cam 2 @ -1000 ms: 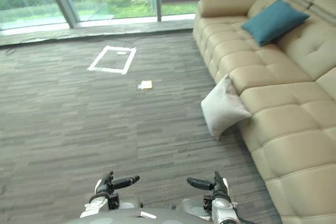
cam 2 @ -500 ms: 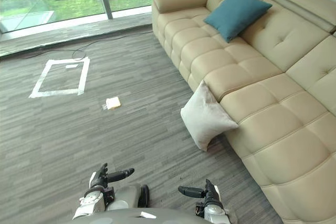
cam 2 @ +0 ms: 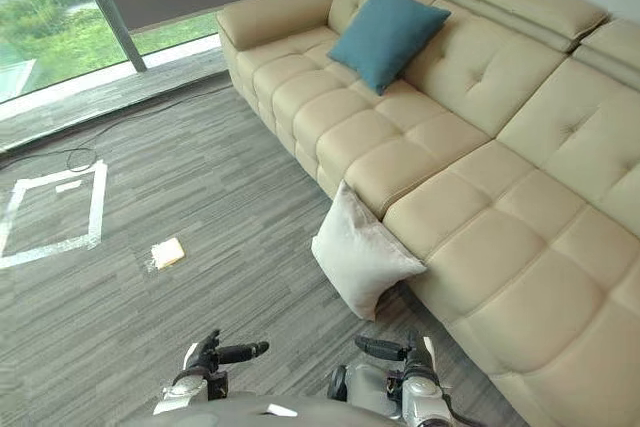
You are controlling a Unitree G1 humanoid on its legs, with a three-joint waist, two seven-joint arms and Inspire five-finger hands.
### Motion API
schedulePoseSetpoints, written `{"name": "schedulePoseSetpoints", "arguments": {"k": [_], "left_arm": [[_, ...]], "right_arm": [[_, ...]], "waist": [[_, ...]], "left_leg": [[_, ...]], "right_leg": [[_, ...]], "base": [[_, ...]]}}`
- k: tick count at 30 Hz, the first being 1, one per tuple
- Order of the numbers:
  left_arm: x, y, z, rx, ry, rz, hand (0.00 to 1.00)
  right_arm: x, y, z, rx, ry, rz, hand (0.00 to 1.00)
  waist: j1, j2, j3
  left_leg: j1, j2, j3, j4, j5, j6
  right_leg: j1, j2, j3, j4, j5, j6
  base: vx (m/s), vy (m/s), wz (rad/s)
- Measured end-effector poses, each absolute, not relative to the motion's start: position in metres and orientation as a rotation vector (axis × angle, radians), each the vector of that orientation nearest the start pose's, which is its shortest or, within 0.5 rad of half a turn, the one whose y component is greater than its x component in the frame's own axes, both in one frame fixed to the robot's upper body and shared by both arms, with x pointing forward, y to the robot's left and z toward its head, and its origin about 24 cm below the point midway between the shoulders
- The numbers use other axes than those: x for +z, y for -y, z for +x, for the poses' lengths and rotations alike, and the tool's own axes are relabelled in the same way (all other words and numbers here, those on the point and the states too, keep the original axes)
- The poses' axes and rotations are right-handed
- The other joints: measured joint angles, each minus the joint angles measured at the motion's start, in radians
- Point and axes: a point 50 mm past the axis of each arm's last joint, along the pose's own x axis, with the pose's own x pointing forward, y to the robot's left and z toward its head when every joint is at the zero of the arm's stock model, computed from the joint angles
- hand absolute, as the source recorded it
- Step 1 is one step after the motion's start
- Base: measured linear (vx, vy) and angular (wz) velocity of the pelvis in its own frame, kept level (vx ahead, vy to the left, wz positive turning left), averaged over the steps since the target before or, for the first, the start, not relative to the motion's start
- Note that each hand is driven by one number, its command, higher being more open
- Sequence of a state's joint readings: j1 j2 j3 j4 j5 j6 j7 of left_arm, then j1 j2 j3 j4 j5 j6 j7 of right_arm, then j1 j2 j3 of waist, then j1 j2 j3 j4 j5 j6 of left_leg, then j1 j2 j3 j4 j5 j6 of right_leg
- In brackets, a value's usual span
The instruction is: Pick up cushions and gather them together orderly.
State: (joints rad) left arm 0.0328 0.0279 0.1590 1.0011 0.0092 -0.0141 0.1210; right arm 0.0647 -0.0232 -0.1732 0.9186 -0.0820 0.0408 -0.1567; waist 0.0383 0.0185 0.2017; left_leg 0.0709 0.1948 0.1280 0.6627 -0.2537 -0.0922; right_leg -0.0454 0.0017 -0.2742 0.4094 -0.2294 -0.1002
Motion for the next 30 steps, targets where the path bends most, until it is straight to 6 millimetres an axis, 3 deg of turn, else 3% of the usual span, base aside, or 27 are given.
{"name": "schedulePoseSetpoints", "arguments": {"k": [1, 3, 6, 8, 10, 11, 13, 14, 17, 19, 22, 24, 27, 28, 30], "left_arm": [[-0.152, -0.186, 0.124, 0.297, -1.003, -0.011, 1.0], [-0.15, -0.185, 0.126, 0.298, -0.988, -0.014, 1.0], [-0.147, -0.186, 0.128, 0.301, -0.948, -0.016, 1.0], [-0.146, -0.187, 0.131, 0.306, -0.942, -0.017, 1.0], [-0.144, -0.19, 0.134, 0.323, -0.926, -0.022, 1.0], [-0.144, -0.189, 0.135, 0.324, -0.923, -0.026, 1.0], [-0.145, -0.187, 0.133, 0.327, -0.929, -0.035, 1.0], [-0.145, -0.187, 0.132, 0.336, -0.933, -0.05, 1.0], [-0.146, -0.199, 0.128, 0.352, -0.942, -0.022, 1.0], [-0.147, -0.202, 0.126, 0.347, -0.957, -0.015, 1.0], [-0.148, -0.201, 0.125, 0.347, -0.968, -0.016, 1.0], [-0.151, -0.199, 0.122, 0.343, -0.989, -0.018, 1.0], [-0.153, -0.194, 0.118, 0.333, -1.009, -0.023, 1.0], [-0.153, -0.195, 0.118, 0.311, -1.011, -0.004, 1.0], [-0.154, -0.191, 0.117, 0.293, -1.021, 0.002, 1.0]], "right_arm": [[-0.151, 0.194, 0.119, -0.291, -1.037, -0.1, 1.0], [-0.152, 0.193, 0.116, -0.285, -1.054, -0.104, 1.0], [-0.152, 0.189, 0.121, -0.258, -1.046, -0.116, 1.0], [-0.153, 0.189, 0.119, -0.262, -1.06, -0.117, 1.0], [-0.154, 0.187, 0.116, -0.264, -1.075, -0.112, 1.0], [-0.154, 0.187, 0.116, -0.259, -1.075, -0.118, 1.0], [-0.154, 0.19, 0.115, -0.257, -1.078, -0.126, 1.0], [-0.155, 0.19, 0.113, -0.256, -1.082, -0.129, 1.0], [-0.158, 0.175, 0.107, -0.213, -1.101, -0.115, 1.0], [-0.159, 0.171, 0.103, -0.21, -1.109, -0.099, 1.0], [-0.158, 0.172, 0.106, -0.205, -1.102, -0.105, 1.0], [-0.158, 0.176, 0.106, -0.209, -1.098, -0.114, 1.0], [-0.157, 0.179, 0.107, -0.215, -1.089, -0.123, 1.0], [-0.157, 0.18, 0.108, -0.218, -1.084, -0.126, 1.0], [-0.156, 0.183, 0.108, -0.239, -1.085, -0.112, 1.0]], "waist": [[0.005, 0.003, 0.005], [0.013, 0.001, 0.005], [0.026, -0.002, 0.003], [0.036, -0.011, 0.007], [0.038, -0.026, 0.018], [0.042, -0.024, 0.017], [0.044, -0.01, 0.01], [0.05, 0.002, 0.001], [0.061, -0.057, -0.031], [0.059, -0.072, -0.04], [0.061, -0.068, -0.039], [0.056, -0.058, -0.038], [0.052, -0.039, -0.042], [0.045, -0.042, -0.044], [0.033, -0.036, -0.049]], "left_leg": [[-0.069, 0.025, -0.023, 0.177, -0.02, -0.014], [-0.103, 0.024, -0.027, 0.226, -0.04, -0.016], [-0.192, -0.022, -0.078, 0.065, -0.088, -0.002], [-0.217, -0.068, -0.167, -0.046, -0.086, -0.004], [-0.261, -0.132, -0.276, -0.137, -0.077, -0.007], [-0.276, -0.142, -0.287, -0.171, -0.054, -0.004], [-0.275, -0.135, -0.285, -0.229, 0.007, 0.009], [-0.261, -0.129, -0.258, -0.209, 0.087, 0.015], [-0.239, -0.154, -0.147, -0.185, 0.038, 0.051], [-0.197, -0.17, -0.089, -0.191, 0.008, 0.081], [-0.123, -0.176, -0.037, -0.24, -0.003, 0.1], [-0.053, -0.162, -0.021, -0.289, -0.006, 0.105], [0.022, -0.127, 0.005, -0.361, 0.003, 0.091], [0.032, -0.127, 0.011, -0.376, 0.007, 0.078], [0.038, -0.128, -0.006, -0.381, 0.008, 0.063]], "right_leg": [[0.065, 0.023, 0.006, -0.045, -0.001, -0.002], [0.113, 0.035, 0.029, -0.076, -0.001, -0.003], [0.155, 0.046, 0.135, -0.115, -0.001, 0.0], [0.168, 0.038, 0.184, -0.12, -0.004, 0.008], [0.191, 0.011, 0.243, -0.127, -0.02, 0.033], [0.194, 0.004, 0.269, -0.126, -0.029, 0.048], [0.198, 0.005, 0.314, -0.12, -0.055, 0.08], [0.204, 0.004, 0.362, -0.101, -0.08, 0.101], [0.189, -0.051, 0.461, -0.082, -0.099, 0.124], [0.178, -0.081, 0.485, -0.031, -0.088, 0.142], [0.126, -0.104, 0.44, 0.116, -0.063, 0.17], [0.095, -0.109, 0.333, 0.197, -0.09, 0.139], [0.062, -0.088, 0.16, 0.138, -0.104, 0.128], [0.05, -0.079, 0.126, 0.031, -0.074, 0.12], [0.054, -0.067, 0.113, -0.008, -0.041, 0.097]], "base": [[0.26, -0.154, -0.1], [0.22, -0.068, -0.52], [0.23, 0.046, -0.97], [0.23, 0.121, -0.8], [0.26, 0.239, -0.7], [0.28, 0.346, -0.8], [0.19, 0.269, -0.75], [0.25, 0.373, -1.01], [0.26, 0.332, -0.92], [0.22, 0.282, -0.71], [0.16, 0.185, -0.48], [0.13, 0.045, -0.3], [0.12, -0.074, -0.24], [0.15, -0.163, -0.23], [0.19, -0.174, -0.01]]}}
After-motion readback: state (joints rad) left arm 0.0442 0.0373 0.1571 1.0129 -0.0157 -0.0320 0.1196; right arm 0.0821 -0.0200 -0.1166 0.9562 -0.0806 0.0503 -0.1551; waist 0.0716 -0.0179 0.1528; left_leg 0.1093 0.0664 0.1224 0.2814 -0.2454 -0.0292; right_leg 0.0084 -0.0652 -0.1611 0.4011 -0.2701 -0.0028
